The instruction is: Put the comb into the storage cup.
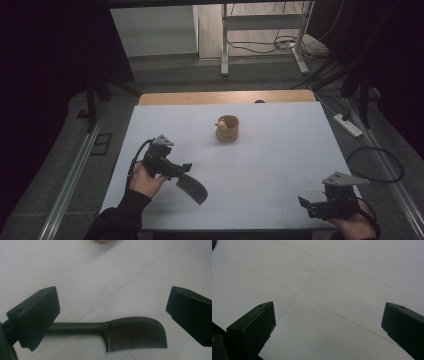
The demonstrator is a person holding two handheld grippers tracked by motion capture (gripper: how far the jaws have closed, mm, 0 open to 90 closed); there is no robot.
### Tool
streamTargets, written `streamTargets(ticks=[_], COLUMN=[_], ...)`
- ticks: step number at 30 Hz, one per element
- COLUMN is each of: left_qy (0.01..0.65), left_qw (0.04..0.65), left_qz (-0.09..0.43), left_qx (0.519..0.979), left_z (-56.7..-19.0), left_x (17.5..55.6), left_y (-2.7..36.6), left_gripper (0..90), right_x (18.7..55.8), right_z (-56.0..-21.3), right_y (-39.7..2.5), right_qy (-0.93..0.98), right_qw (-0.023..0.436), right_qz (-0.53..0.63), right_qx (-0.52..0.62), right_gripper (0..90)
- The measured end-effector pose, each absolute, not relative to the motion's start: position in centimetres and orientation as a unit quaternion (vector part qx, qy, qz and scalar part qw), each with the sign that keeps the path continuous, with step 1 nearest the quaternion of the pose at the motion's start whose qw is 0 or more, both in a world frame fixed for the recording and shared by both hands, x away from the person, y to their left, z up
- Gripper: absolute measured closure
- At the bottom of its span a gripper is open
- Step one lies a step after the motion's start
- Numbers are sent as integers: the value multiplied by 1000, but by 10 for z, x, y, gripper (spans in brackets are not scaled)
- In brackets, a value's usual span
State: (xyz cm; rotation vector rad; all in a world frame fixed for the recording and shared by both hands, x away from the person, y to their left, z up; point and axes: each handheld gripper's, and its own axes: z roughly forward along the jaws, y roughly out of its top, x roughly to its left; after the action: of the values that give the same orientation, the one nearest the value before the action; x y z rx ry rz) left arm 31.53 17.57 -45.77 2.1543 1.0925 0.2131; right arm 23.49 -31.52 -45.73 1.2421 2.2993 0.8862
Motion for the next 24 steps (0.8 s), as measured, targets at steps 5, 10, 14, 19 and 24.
streamTargets(ticks=[5, 10, 14, 19, 24], left_qy=[418, 412, 405, 402, 397], left_qw=[349, 341, 336, 328, 314], left_qz=[80, 77, 73, 72, 85], left_qx=[835, 841, 847, 852, 858], left_z=[-458, -458, -458, -460, -462], left_x=[321, 329, 334, 341, 346], left_y=[172, 166, 159, 151, 150], left_gripper=[0, 0, 0, 0, 56], right_x=[235, 235, 235, 235, 235], right_z=[-457, -457, -457, -457, -457], right_y=[-315, -315, -315, -315, -315], right_qy=[819, 819, 819, 819, 820], right_qw=[189, 189, 189, 189, 189], right_qz=[315, 314, 314, 314, 314], right_qx=[441, 441, 441, 441, 440], right_gripper=[0, 0, 0, 0, 0])
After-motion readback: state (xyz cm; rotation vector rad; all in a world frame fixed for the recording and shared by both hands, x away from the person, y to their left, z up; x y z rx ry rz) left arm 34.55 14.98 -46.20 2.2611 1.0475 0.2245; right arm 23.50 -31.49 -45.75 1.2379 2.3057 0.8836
